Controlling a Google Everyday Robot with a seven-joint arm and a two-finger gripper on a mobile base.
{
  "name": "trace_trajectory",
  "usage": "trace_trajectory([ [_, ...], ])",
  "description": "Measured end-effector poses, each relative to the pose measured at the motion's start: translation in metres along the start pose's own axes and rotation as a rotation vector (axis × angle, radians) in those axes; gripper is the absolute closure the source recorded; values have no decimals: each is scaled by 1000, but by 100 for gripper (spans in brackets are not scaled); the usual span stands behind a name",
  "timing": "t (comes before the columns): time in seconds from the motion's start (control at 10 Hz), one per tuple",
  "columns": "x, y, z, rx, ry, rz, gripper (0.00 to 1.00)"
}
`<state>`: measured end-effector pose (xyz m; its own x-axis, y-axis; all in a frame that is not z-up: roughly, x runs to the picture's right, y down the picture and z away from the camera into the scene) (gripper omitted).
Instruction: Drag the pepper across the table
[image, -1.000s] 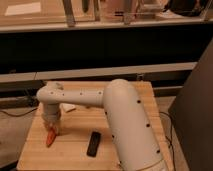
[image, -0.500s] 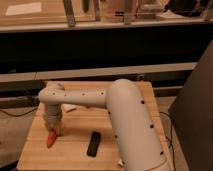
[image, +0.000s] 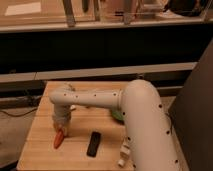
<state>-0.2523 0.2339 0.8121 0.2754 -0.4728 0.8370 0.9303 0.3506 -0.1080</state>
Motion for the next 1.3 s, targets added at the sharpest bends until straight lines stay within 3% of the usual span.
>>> trace_trajectory([
  [1.3, 22, 40, -34, 62, -13, 100, 100],
])
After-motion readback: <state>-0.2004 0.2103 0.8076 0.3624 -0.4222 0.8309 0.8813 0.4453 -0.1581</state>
